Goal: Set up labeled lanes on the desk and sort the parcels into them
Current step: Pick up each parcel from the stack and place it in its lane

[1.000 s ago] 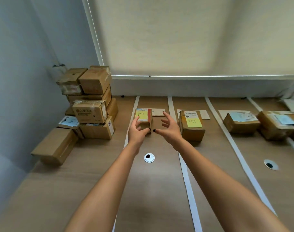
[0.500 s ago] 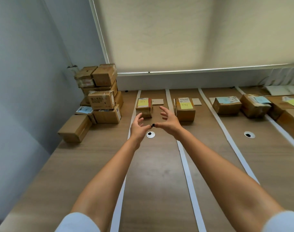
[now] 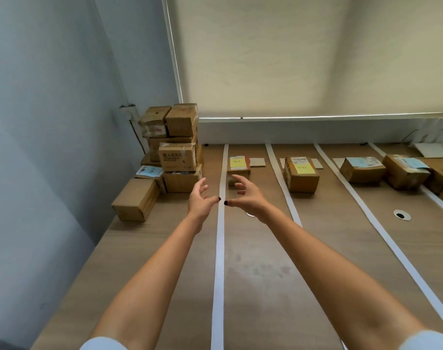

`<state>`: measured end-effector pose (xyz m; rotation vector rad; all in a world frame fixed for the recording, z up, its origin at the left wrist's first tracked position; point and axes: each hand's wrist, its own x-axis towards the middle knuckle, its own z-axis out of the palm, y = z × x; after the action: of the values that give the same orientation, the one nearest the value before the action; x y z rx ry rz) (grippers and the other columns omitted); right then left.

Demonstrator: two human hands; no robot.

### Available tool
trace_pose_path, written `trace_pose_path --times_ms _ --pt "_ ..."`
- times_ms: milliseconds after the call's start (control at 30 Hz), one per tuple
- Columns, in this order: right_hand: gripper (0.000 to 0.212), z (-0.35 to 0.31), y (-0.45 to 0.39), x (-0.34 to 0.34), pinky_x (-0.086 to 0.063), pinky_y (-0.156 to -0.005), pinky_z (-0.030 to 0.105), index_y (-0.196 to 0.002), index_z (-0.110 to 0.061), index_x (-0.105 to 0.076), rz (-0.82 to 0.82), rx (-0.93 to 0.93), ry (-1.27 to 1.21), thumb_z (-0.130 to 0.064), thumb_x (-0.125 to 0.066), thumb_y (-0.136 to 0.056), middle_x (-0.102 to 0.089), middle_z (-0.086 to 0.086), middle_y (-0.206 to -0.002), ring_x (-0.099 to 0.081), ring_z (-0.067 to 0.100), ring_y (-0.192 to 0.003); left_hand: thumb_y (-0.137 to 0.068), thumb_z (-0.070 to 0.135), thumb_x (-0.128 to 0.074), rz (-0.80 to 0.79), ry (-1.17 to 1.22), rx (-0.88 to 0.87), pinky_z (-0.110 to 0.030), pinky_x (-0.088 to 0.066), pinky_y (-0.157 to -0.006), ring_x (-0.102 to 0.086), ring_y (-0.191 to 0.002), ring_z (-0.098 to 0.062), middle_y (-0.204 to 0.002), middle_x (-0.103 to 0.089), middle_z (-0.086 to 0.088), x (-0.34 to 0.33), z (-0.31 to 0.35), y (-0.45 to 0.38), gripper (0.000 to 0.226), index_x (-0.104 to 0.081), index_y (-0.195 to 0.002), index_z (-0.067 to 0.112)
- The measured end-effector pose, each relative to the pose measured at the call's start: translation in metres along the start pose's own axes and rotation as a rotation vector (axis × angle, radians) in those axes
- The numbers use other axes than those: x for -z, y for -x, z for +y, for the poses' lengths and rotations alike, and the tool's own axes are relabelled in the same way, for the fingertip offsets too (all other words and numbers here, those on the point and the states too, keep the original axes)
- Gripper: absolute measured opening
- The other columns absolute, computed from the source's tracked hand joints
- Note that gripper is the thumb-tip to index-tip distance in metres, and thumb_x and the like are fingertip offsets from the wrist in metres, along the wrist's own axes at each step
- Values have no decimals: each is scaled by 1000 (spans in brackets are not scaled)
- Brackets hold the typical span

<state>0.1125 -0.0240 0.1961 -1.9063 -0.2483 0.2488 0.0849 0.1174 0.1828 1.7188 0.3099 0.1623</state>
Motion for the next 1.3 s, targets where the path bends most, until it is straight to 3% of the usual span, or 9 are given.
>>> trace_pose_path --times_ms 233,367,500,700,1067,1200,1300 --pt "78 -29 -79 -90 -44 -98 38 -144 -21 -32 27 -70 -109 -10 -73 -78 -39 13 -143 -43 28 -128 -86 0 -58 -19 -44 20 -39 -38 -103 -38 -133 -27 -147 -37 -9 103 -9 -81 69 -29 -145 21" --pt "73 -34 -103 -126 -45 -89 30 -143 -18 -32 31 -125 -231 -10 -69 -81 -39 15 -142 -44 25 -124 -86 1 -59 -47 -47 41 -39 -38 -103 -38 -133 -27 -147 -37 -9 133 -19 -116 69 -28 -145 22" --pt "70 -29 -134 -142 -46 -92 35 -142 -19 -33 34 -196 -247 -10 -68 -82 -39 16 -141 -45 27 -123 -86 0 -59 -35 -34 54 -40 -38 -103 -38 -133 -28 -147 -38 -10 151 -27 -150 69 -29 -145 21" --pt "66 -22 -204 -155 -42 -104 45 -143 -19 -32 110 -279 -324 -11 -64 -85 -43 14 -140 -45 29 -127 -87 2 -58 -23 -43 97 -40 -35 -107 -35 -136 -28 -148 -36 -10 165 -40 -216 71 -25 -146 19" --pt "71 24 -328 -154 -38 -91 30 -148 -20 -22 151 -330 -207 -18 -61 -88 -34 13 -148 -37 27 -133 -88 6 -59 20 -102 166 -36 -34 -107 -36 -135 -24 -149 -36 -8 167 -82 -341 72 -22 -148 20" --pt "75 53 -352 -160 -36 -105 38 -149 -20 -16 167 -334 -185 -17 -60 -88 -30 12 -150 -33 27 -137 -88 8 -59 13 -114 160 -36 -32 -108 -34 -136 -23 -147 -37 -7 157 -102 -369 71 -21 -148 21" --pt "77 74 -357 -171 -33 -111 47 -148 -22 -22 198 -280 -103 -18 -65 -84 -32 7 -150 -31 25 -138 -87 4 -59 10 -86 178 -33 -33 -106 -35 -135 -22 -145 -39 -5 149 -118 -377 73 -22 -147 21"
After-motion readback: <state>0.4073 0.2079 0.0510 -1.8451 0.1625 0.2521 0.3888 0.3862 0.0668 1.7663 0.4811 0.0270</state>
